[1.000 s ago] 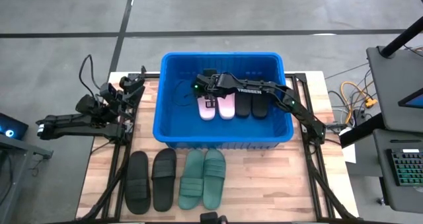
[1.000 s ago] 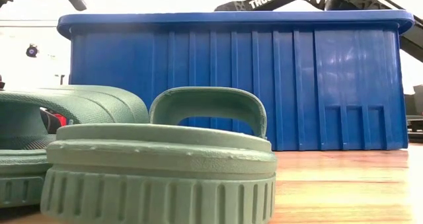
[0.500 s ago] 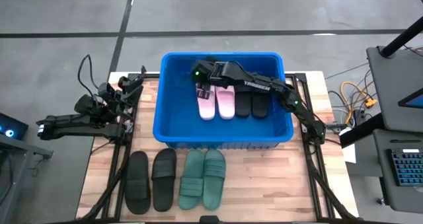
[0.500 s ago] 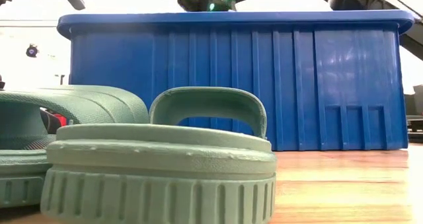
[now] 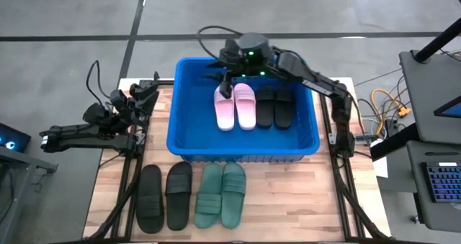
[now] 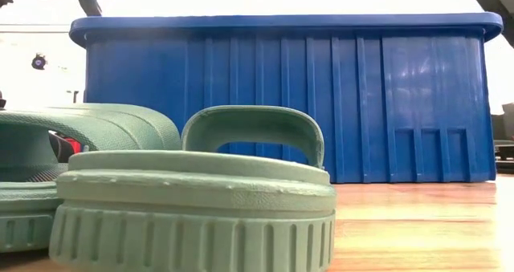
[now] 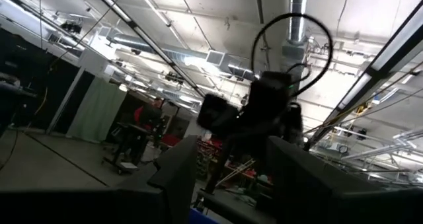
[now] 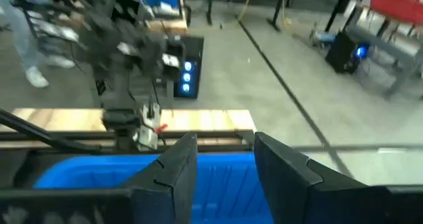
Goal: Pick and place slides into bin
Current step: Put the right green slipper into the blue bin
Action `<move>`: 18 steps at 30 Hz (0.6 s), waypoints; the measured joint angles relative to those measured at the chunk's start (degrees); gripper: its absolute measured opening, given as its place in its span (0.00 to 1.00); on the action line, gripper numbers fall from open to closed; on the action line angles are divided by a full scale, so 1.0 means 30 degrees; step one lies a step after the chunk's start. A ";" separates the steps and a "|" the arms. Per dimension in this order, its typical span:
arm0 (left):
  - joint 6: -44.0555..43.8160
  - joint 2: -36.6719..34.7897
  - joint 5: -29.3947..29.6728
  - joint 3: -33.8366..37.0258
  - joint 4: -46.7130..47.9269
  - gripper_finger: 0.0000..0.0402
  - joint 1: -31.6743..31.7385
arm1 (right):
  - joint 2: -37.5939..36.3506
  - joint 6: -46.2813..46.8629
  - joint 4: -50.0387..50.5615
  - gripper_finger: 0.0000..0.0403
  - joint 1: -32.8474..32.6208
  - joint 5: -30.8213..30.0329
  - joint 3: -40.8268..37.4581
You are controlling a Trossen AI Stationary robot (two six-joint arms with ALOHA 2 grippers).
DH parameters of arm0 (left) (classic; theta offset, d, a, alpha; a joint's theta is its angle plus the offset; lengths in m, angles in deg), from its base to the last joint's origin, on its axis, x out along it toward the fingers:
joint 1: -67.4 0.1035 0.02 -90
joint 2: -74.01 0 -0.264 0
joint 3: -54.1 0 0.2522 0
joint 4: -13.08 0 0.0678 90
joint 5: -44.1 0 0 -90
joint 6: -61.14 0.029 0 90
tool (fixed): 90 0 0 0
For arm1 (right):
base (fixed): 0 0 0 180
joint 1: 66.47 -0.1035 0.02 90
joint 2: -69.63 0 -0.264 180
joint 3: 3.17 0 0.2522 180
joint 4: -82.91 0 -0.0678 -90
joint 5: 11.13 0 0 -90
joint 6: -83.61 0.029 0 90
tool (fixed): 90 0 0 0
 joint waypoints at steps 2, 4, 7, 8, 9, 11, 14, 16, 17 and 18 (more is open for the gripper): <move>0.0000 0.0050 0.0022 0.0000 0.0008 0.42 -0.0007 | -0.0694 -0.0099 0.0049 0.34 -0.0325 0.0000 0.0000; -0.0027 0.0129 0.0029 0.0000 0.0018 0.42 0.0000 | -0.1414 -0.0238 0.0074 0.33 -0.0718 0.0005 0.0000; -0.0557 0.0161 0.0029 0.0000 0.0022 0.42 -0.0007 | -0.2402 -0.0566 0.0076 0.31 -0.1278 -0.0015 0.0000; -0.0796 0.0191 0.0029 0.0000 0.0006 0.42 -0.0007 | -0.2708 -0.0726 0.0090 0.30 -0.1449 -0.0015 0.0000; -0.0980 0.0232 0.0029 0.0000 0.0000 0.42 -0.0007 | -0.3014 -0.0850 0.0147 0.30 -0.1594 -0.0015 0.0000; -0.1027 0.0277 0.0025 0.0000 0.0045 0.42 -0.0007 | -0.3623 -0.1050 0.0181 0.29 -0.1855 -0.0029 -0.0007; -0.1035 0.0541 0.0029 0.0000 -0.0068 0.42 -0.0007 | -0.4476 -0.1442 0.0193 0.28 -0.2220 -0.0062 -0.0007; -0.1064 0.0718 0.0029 -0.0002 0.0022 0.42 -0.0007 | -0.4901 -0.1754 0.0395 0.27 -0.2476 -0.0062 0.0000; -0.1112 0.0862 0.0029 -0.0070 0.0022 0.42 -0.0007 | -0.5070 -0.1878 0.0709 0.26 -0.2561 -0.0058 0.0000; -0.1289 0.1009 0.0022 -0.0164 -0.0040 0.42 -0.0007 | -0.5182 -0.1907 0.1045 0.26 -0.2645 -0.0058 0.0000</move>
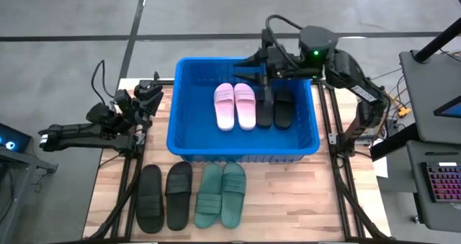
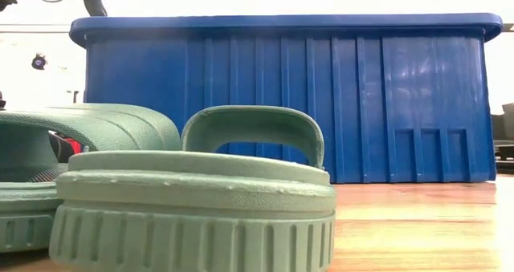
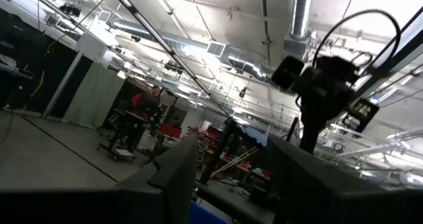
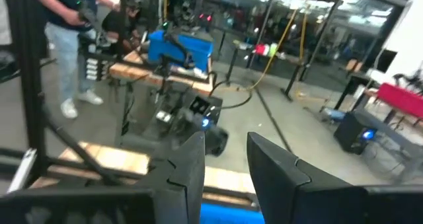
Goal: Pick and place slides into bin
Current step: Put the right green slipper into the blue bin
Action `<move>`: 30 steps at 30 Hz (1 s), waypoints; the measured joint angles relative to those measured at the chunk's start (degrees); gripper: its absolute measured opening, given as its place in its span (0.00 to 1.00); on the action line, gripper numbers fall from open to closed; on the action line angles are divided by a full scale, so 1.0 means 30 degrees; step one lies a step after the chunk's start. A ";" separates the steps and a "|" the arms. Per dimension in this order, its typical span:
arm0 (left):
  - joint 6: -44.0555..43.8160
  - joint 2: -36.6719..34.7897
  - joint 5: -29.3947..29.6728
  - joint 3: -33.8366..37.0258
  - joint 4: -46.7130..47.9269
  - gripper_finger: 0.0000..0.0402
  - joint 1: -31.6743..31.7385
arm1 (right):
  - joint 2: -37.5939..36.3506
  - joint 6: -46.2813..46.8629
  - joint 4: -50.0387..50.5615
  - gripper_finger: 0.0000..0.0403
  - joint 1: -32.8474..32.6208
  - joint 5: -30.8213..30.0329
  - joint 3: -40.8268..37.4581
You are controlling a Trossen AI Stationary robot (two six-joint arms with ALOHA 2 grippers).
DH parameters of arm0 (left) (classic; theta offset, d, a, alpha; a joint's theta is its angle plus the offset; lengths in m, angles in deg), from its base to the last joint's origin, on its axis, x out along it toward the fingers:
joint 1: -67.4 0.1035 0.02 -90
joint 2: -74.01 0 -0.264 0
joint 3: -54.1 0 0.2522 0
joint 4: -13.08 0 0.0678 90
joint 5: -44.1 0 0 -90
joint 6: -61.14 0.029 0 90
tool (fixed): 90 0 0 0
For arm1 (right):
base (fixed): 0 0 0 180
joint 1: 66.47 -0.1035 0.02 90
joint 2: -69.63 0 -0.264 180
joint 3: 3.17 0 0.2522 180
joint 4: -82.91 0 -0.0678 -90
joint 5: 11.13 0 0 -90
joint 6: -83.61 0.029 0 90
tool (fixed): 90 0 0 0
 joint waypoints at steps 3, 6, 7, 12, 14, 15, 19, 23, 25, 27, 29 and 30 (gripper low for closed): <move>-0.0558 0.0289 -0.0010 -0.0092 -0.0289 0.42 0.0000 | -0.0316 0.0093 0.1171 0.25 -0.0183 -0.0016 -0.0015; -0.0768 0.0635 -0.0491 -0.0302 -0.0428 0.42 0.0000 | -0.0643 0.0113 0.1884 0.23 -0.0597 -0.0086 -0.0015; -0.0773 0.0770 -0.0831 -0.0414 -0.0579 0.42 0.0006 | -0.0799 0.0120 0.1918 0.23 -0.0807 -0.0077 -0.0015; -0.0813 0.1471 -0.2699 -0.1515 -0.0737 0.42 -0.0007 | -0.1441 -0.0463 0.2612 0.21 -0.2076 -0.0022 -0.0015; -0.0804 0.1794 -0.3198 -0.2124 -0.0739 0.42 -0.0007 | -0.1714 -0.0654 0.3036 0.20 -0.2560 -0.0081 -0.0021; -0.0802 0.1972 -0.3311 -0.2429 -0.0764 0.42 -0.0007 | -0.1843 -0.0658 0.3136 0.20 -0.2743 -0.0107 -0.0053; -0.0748 0.2698 -0.3359 -0.3284 -0.0728 0.42 0.0007 | -0.2436 -0.0668 0.3176 0.18 -0.3648 -0.0215 -0.0491; -0.0932 0.3348 -0.3381 -0.3588 -0.0678 0.42 0.0007 | -0.3187 -0.0789 0.3286 0.16 -0.4807 -0.0298 -0.1504; -0.1821 0.3583 -0.3391 -0.3583 -0.0666 0.42 0.0007 | -0.3670 -0.0784 0.3286 0.15 -0.5489 -0.0299 -0.2246; -0.2666 0.3790 -0.3447 -0.3522 -0.0622 0.42 0.0007 | -0.4177 -0.0477 0.3282 0.15 -0.6138 -0.0295 -0.3083; -0.3072 0.3977 -0.3642 -0.3494 -0.0622 0.42 0.0007 | -0.4648 0.0210 0.3336 0.15 -0.6676 -0.0252 -0.4049; -0.3243 0.4051 -0.3813 -0.3473 -0.0630 0.42 0.0007 | -0.4859 0.0575 0.3451 0.15 -0.6898 -0.0238 -0.4607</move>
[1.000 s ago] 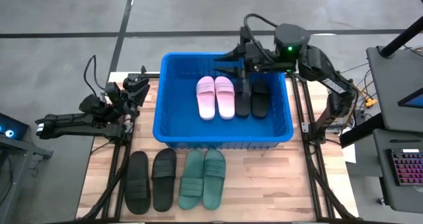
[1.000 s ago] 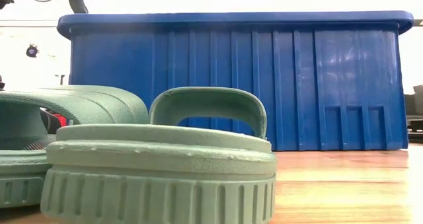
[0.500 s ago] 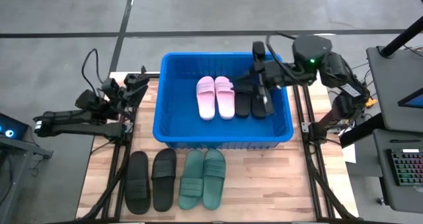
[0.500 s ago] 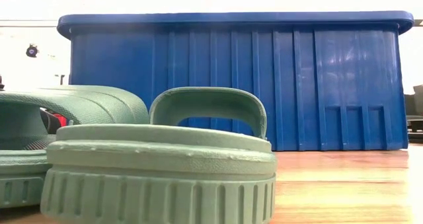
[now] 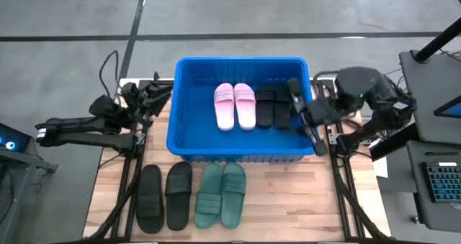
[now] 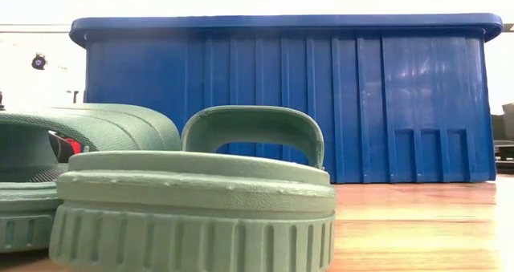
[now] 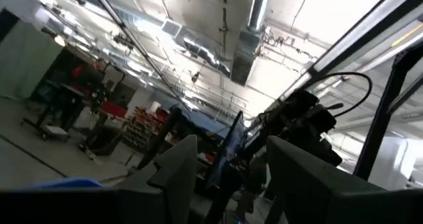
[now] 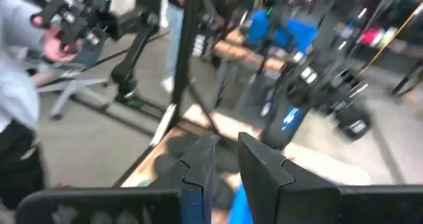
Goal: Pick and place slides into bin
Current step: Put the right green slipper into the blue bin
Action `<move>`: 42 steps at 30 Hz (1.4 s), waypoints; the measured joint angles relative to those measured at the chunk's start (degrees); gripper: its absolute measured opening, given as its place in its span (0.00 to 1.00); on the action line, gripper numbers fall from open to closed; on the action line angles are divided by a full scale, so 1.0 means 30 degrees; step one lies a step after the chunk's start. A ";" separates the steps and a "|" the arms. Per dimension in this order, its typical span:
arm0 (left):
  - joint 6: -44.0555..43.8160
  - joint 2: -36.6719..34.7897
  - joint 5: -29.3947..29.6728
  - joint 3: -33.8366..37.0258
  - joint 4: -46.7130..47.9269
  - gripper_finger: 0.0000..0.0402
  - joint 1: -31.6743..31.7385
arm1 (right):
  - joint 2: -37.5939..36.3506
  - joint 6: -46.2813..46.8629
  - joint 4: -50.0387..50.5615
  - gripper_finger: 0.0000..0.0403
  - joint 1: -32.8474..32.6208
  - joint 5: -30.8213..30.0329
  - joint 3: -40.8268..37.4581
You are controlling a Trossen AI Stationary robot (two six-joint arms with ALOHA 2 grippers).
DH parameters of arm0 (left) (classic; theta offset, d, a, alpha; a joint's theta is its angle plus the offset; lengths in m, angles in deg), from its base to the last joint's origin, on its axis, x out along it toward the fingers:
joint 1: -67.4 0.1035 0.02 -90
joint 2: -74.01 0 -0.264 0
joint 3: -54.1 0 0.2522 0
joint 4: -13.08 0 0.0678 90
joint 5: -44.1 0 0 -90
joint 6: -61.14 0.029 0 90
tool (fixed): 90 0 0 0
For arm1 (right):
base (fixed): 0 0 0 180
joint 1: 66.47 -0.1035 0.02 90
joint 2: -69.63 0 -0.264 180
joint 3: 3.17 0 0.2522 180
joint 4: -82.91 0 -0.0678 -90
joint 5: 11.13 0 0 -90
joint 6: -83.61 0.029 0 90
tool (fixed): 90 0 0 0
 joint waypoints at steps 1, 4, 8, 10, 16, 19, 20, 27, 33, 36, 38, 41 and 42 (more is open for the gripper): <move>-0.0080 0.0092 -0.0342 0.0009 0.0000 0.42 0.0000 | -0.0170 0.0423 0.0051 0.15 -0.0187 0.0004 -0.0573; -0.0967 0.0409 -0.1751 0.0001 -0.0036 0.42 0.0000 | -0.0625 0.1769 0.0076 0.15 -0.0553 -0.0010 -0.2093; -0.2013 0.0998 -0.3795 -0.0209 0.0032 0.42 -0.0022 | -0.1038 0.3979 -0.0104 0.15 -0.0969 0.0003 -0.3502; -0.2025 0.1185 -0.4194 -0.0358 -0.0024 0.42 -0.0015 | -0.1045 0.5147 -0.0077 0.15 -0.1076 0.0005 -0.4014; -0.1898 0.1323 -0.4179 -0.0494 0.0031 0.42 0.0000 | -0.0262 0.8207 -0.0242 0.17 -0.1145 -0.0028 -0.5199; -0.1851 0.1045 -0.4434 -0.0494 0.0014 0.42 0.0000 | 0.0539 0.8826 -0.1361 0.18 -0.1535 -0.0720 -0.5265; -0.1851 0.0885 -0.4540 -0.0494 0.0007 0.42 0.0000 | 0.0870 0.8805 -0.1519 0.18 -0.1785 -0.1592 -0.5251; -0.1843 -0.0528 -0.5091 -0.0450 0.0233 0.42 0.0000 | 0.4018 0.7147 -0.1148 0.19 -0.3570 -0.8730 -0.3078; -0.1826 -0.1612 -0.5554 -0.0450 0.1451 0.42 0.0000 | 0.6722 0.7031 0.1397 0.17 -0.4741 -1.2786 -0.0654; -0.1858 -0.2691 -0.5675 -0.0446 0.2936 0.42 0.0000 | 0.7877 0.8652 0.2298 0.17 -0.4980 -1.2682 0.0191; -0.1851 -0.3462 -0.5688 -0.0421 0.3780 0.42 0.0000 | 0.8621 0.9506 0.2674 0.20 -0.5099 -1.2283 0.0714; -0.1859 -0.4441 -0.5680 -0.0421 0.5022 0.42 -0.0001 | 0.9745 1.0531 0.3286 0.27 -0.5178 -1.0659 0.1408; -0.1853 -0.4732 -0.5680 -0.0421 0.5269 0.42 0.0000 | 1.0094 1.0787 0.3603 0.30 -0.5204 -1.0262 0.1621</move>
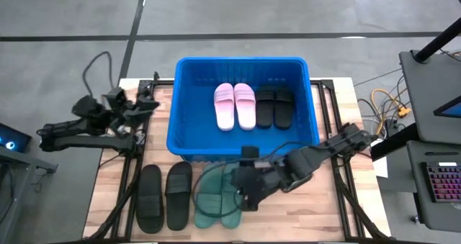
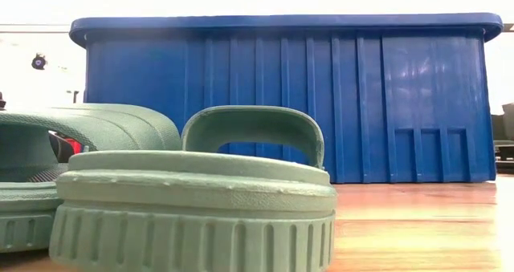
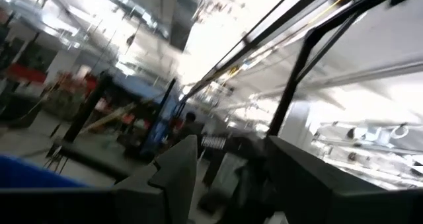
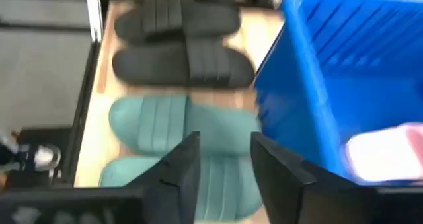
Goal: Pick and place slides into bin
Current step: Put the right green slipper into the blue bin
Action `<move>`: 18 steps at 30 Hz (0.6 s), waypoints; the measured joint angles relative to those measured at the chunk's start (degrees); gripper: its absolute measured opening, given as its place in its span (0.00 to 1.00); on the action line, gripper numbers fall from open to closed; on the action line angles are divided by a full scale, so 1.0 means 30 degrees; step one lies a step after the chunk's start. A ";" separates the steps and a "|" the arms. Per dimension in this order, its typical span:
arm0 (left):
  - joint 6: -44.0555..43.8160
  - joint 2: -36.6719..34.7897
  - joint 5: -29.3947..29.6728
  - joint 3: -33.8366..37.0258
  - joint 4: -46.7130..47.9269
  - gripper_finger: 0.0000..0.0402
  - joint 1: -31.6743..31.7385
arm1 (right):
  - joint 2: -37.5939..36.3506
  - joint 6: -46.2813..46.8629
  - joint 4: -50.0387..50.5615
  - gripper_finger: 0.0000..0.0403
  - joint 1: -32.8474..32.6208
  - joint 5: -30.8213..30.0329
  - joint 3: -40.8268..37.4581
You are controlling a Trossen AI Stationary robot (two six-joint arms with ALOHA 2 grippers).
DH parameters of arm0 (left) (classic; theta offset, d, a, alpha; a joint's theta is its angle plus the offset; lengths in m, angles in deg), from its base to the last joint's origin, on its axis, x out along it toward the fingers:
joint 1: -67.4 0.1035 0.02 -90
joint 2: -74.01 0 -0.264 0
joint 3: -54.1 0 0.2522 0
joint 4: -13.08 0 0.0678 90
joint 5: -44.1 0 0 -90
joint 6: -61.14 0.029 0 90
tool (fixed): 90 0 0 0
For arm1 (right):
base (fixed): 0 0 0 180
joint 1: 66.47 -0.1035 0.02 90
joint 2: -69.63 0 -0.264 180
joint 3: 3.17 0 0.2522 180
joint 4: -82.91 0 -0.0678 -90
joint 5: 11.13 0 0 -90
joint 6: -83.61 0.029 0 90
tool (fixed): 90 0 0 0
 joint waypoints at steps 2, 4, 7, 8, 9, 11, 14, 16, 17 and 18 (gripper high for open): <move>-0.0010 -0.0577 -0.0003 -0.0007 0.0411 0.42 -0.0016 | 0.0808 0.0509 0.0823 0.35 -0.0075 0.0235 0.0300; -0.0016 -0.1144 0.0011 -0.0033 0.0694 0.42 -0.0015 | 0.1582 0.0755 0.1464 0.41 -0.0180 0.0448 0.0433; -0.0034 -0.1675 0.0007 0.0044 0.1021 0.42 0.0000 | 0.2837 0.0787 0.1513 0.46 -0.0285 0.0569 0.0423; -0.0036 -0.1840 0.0013 0.0044 0.1009 0.42 0.0000 | 0.3241 0.0824 0.1450 0.48 -0.0301 0.0585 0.0422; -0.0042 -0.2015 0.0015 0.0044 0.0961 0.42 0.0000 | 0.3589 0.0824 0.1423 0.48 -0.0301 0.0640 0.0426; -0.0048 -0.2246 0.0007 0.0044 0.0934 0.42 0.0000 | 0.4230 0.0956 0.1385 0.49 -0.0338 0.0711 0.0443; -0.0063 -0.2345 0.0015 0.0064 0.1604 0.42 0.0000 | 0.5153 0.1590 0.1370 0.49 -0.0338 0.0767 0.0443; -0.0063 -0.2367 0.0015 0.0080 0.1875 0.42 0.0000 | 0.5688 0.1645 0.1359 0.48 -0.0338 0.0776 0.0443; -0.0061 -0.2375 0.0015 0.0080 0.1866 0.42 0.0000 | 0.5876 0.1647 0.1355 0.48 -0.0343 0.0779 0.0443; -0.0056 -0.2368 0.0015 0.0080 0.1841 0.42 0.0000 | 0.6077 0.1647 0.1327 0.48 -0.0373 0.0789 0.0443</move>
